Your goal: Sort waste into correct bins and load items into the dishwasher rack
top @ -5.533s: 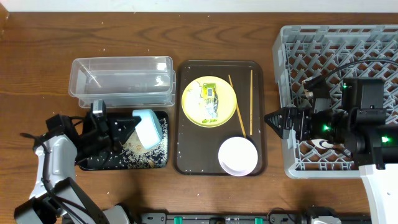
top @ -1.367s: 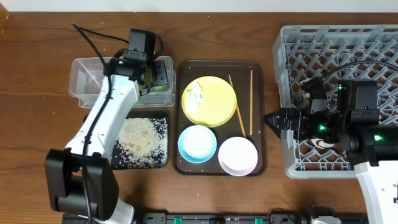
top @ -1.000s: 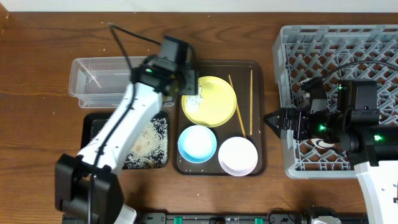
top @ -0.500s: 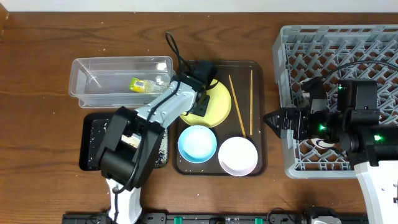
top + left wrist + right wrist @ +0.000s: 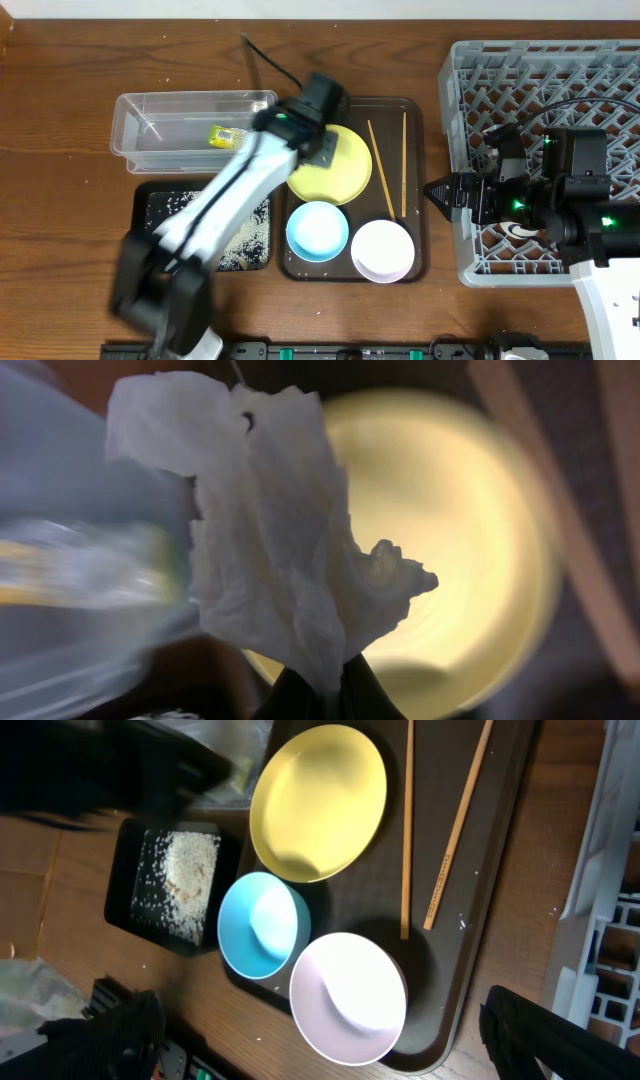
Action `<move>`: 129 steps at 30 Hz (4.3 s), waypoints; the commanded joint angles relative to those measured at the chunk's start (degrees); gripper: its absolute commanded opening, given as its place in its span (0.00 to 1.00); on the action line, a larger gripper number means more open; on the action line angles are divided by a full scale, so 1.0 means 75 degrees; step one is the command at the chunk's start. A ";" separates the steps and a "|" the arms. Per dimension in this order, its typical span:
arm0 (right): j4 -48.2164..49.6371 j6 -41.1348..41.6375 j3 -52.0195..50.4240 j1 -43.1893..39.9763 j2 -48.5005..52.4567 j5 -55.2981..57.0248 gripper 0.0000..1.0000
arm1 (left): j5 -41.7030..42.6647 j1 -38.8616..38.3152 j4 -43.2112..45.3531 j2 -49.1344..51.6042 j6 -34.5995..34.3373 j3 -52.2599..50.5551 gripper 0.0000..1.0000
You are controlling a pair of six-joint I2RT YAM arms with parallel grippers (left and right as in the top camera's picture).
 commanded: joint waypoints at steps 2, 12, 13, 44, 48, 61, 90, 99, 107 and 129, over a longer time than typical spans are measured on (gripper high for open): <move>0.0026 0.0061 -0.0029 0.0076 0.0000 -0.0029 0.99 | -0.1067 0.0685 -0.0035 -0.0784 0.0047 0.0204 0.06; 0.0023 0.0061 -0.0029 0.0076 0.0000 -0.0032 0.99 | -0.0819 0.2559 0.0017 0.0178 0.0050 -0.0006 0.40; 0.0020 0.0061 -0.0029 0.0076 0.0000 -0.0032 0.99 | -0.0574 0.2605 -0.0015 0.0172 0.0050 -0.0003 0.46; 0.1099 0.0061 -0.0029 0.0076 0.0000 0.0114 0.99 | -0.0382 0.1751 -0.2174 -0.6330 0.0047 0.0268 0.89; 0.1099 0.0061 -0.0029 0.0076 0.0000 0.0114 0.99 | -0.0382 0.1751 -0.2174 -0.6458 0.0047 0.0268 0.90; 0.1099 0.0061 -0.0029 0.0076 0.0000 0.0114 0.99 | -0.0580 0.1798 -0.2142 -0.7440 0.0160 -0.0379 0.91; 0.1099 0.0061 -0.0029 0.0076 0.0000 0.0114 0.99 | 0.0653 0.2725 0.4476 -1.3196 0.0530 -0.9460 0.91; 0.1102 0.0061 -0.0029 0.0076 0.0000 0.0114 0.99 | 0.0848 0.2725 0.5423 -1.3199 0.0417 -1.0832 0.91; 0.1099 0.0061 -0.0029 0.0076 0.0000 0.0114 0.99 | 0.0822 0.2725 0.5033 -1.3181 0.0417 -1.0861 0.91; 0.1349 0.1358 -0.0029 0.0079 0.0003 -0.0160 0.99 | 0.0822 0.2725 0.5033 -1.3181 0.0417 -1.0861 0.91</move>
